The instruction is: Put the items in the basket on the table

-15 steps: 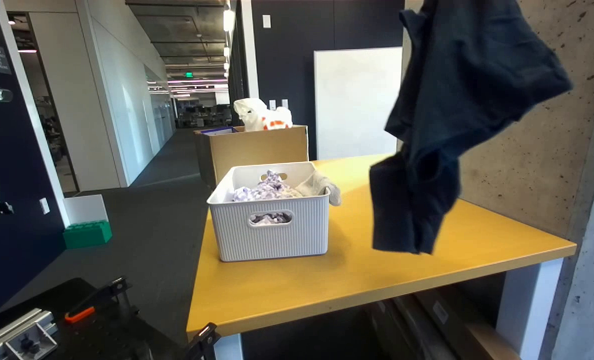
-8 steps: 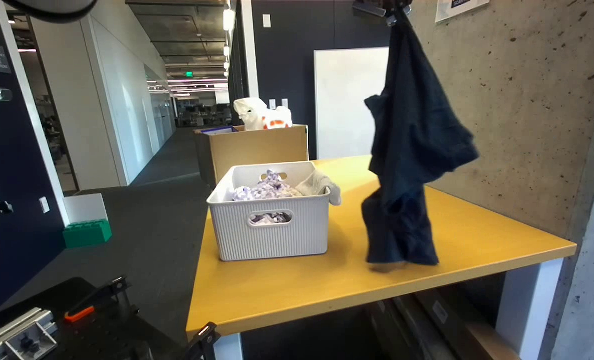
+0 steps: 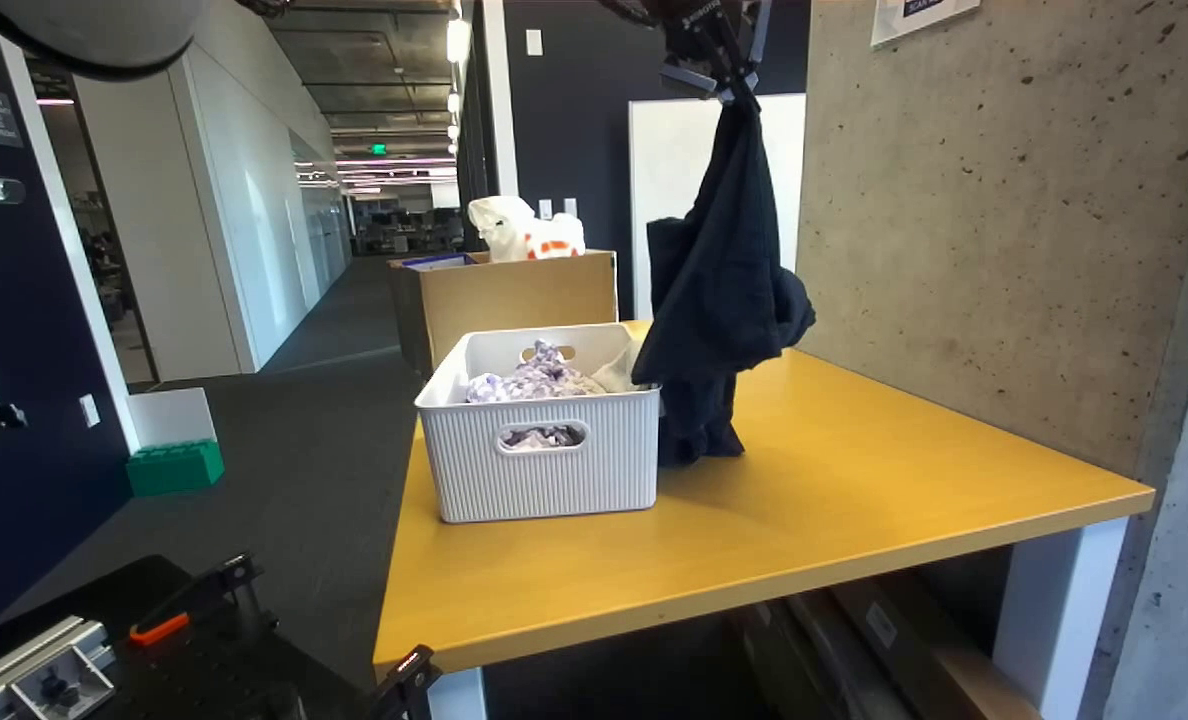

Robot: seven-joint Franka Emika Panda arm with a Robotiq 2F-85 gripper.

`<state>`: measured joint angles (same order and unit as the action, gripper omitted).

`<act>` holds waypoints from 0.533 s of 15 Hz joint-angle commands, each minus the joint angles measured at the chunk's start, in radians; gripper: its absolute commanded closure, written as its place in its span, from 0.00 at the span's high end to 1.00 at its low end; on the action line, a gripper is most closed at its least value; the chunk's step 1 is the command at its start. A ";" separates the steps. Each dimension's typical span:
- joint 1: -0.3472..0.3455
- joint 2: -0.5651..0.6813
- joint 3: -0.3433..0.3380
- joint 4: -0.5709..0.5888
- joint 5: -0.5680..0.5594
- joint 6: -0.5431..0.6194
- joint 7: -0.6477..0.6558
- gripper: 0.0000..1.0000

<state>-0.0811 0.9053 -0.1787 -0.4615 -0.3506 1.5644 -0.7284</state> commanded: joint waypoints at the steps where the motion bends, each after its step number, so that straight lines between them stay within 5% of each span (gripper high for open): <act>1: -0.048 0.080 0.011 0.048 0.022 0.031 -0.013 0.01; 8: -0.063 0.164 0.066 0.035 0.098 0.125 -0.074 0.01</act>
<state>-0.1351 1.0355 -0.1487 -0.4585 -0.2895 1.6682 -0.7541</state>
